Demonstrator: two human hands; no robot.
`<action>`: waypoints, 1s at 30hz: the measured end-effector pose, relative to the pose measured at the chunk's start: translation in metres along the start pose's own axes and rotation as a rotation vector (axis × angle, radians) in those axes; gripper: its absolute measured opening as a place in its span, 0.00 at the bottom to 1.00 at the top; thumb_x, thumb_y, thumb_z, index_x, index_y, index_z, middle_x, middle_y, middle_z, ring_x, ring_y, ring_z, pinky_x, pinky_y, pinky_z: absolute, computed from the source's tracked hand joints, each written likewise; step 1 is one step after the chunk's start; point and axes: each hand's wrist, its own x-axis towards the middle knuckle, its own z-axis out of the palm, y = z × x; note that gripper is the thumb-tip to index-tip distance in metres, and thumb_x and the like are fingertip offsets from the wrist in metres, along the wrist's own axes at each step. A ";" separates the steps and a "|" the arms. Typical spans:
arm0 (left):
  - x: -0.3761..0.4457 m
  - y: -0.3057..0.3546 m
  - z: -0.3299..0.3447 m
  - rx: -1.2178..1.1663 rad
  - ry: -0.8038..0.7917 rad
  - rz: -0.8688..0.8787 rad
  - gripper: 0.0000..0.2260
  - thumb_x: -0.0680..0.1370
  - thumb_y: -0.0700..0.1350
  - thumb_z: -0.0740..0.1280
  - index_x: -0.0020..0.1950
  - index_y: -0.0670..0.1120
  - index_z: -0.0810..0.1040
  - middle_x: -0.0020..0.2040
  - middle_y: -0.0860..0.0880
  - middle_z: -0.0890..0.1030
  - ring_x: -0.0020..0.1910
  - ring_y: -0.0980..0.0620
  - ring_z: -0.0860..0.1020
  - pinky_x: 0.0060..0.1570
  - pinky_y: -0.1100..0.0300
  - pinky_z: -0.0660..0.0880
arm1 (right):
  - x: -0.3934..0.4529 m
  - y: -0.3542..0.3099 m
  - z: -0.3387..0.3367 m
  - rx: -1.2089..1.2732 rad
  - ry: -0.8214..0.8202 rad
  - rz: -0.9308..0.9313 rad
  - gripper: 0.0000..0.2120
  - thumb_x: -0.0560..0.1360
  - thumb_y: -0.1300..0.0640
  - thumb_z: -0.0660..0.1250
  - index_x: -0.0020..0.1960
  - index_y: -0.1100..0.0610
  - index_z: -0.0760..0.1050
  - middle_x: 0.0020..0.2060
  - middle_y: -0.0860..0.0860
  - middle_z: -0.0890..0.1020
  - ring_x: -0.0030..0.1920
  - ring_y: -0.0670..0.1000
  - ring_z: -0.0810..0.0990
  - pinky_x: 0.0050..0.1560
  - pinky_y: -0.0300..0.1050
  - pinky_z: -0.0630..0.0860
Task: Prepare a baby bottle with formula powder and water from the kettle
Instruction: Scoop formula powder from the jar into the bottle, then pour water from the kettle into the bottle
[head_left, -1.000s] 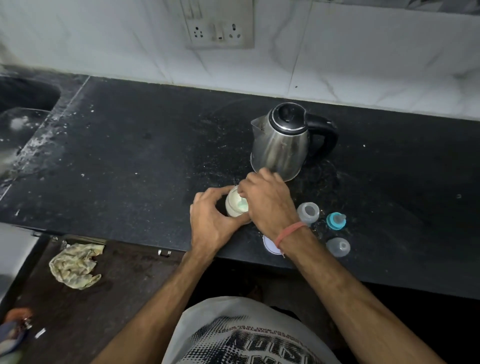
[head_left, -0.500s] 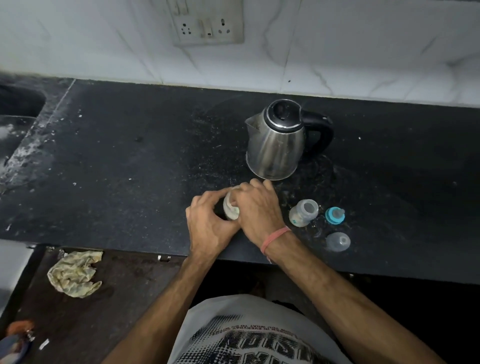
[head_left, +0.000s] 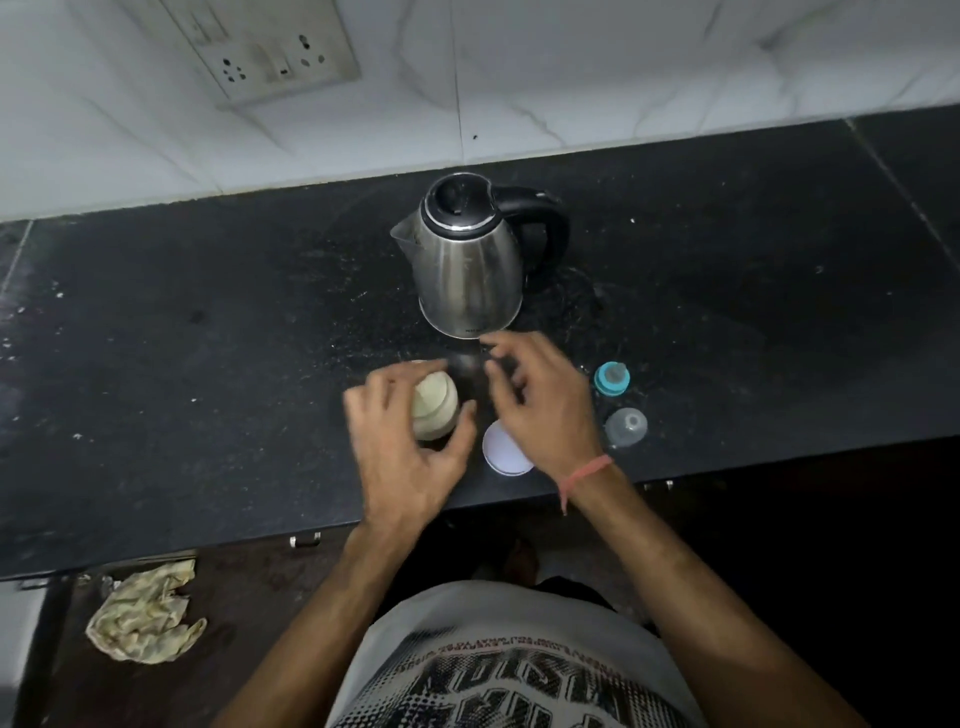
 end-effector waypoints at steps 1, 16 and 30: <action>-0.002 0.012 0.005 -0.047 -0.024 0.053 0.21 0.76 0.46 0.84 0.68 0.49 0.85 0.63 0.52 0.83 0.62 0.48 0.79 0.65 0.51 0.72 | 0.000 0.008 -0.012 0.021 0.044 0.024 0.15 0.82 0.61 0.72 0.68 0.51 0.83 0.54 0.45 0.82 0.44 0.40 0.78 0.48 0.49 0.82; 0.023 0.032 0.098 0.005 -0.515 0.081 0.43 0.78 0.51 0.81 0.88 0.40 0.66 0.79 0.41 0.75 0.78 0.39 0.73 0.80 0.43 0.70 | -0.026 0.065 -0.088 -0.085 0.178 0.299 0.16 0.81 0.62 0.73 0.67 0.49 0.82 0.58 0.43 0.80 0.45 0.46 0.82 0.52 0.50 0.83; 0.030 0.038 0.092 -0.095 -0.332 0.152 0.20 0.79 0.58 0.78 0.67 0.52 0.81 0.61 0.55 0.82 0.59 0.49 0.80 0.60 0.44 0.76 | -0.010 0.060 -0.085 -0.097 0.096 0.257 0.15 0.82 0.59 0.74 0.67 0.47 0.81 0.61 0.42 0.74 0.45 0.44 0.83 0.47 0.37 0.80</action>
